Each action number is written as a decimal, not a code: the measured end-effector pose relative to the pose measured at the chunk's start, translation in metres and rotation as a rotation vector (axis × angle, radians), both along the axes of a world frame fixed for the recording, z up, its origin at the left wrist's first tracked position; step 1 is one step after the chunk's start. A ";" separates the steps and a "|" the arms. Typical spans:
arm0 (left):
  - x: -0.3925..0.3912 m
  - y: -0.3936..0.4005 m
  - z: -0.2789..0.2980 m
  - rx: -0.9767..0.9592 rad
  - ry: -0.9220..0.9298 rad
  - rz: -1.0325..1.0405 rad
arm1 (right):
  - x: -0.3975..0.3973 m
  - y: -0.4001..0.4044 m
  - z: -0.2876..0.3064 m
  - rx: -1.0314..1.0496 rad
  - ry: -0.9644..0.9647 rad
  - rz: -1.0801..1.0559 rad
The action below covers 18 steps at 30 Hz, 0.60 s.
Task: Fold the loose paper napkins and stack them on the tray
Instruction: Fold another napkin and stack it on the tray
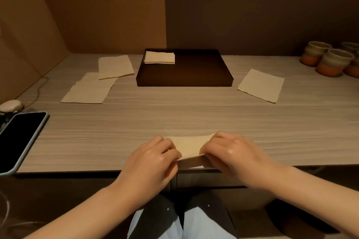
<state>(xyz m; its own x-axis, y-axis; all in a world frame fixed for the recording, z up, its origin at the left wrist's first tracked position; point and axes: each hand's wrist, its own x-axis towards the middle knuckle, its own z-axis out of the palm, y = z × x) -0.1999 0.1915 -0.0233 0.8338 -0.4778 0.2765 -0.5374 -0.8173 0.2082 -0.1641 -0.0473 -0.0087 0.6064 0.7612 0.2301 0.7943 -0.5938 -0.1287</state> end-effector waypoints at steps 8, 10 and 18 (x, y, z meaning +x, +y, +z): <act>0.045 0.009 0.044 -0.229 0.062 0.137 | 0.044 0.000 0.045 0.108 0.024 -0.161; 0.064 0.010 0.054 -0.285 0.066 0.167 | 0.062 0.004 0.055 0.180 0.079 -0.230; 0.147 0.025 0.098 -0.320 -0.052 0.229 | 0.147 0.029 0.097 0.264 0.100 -0.253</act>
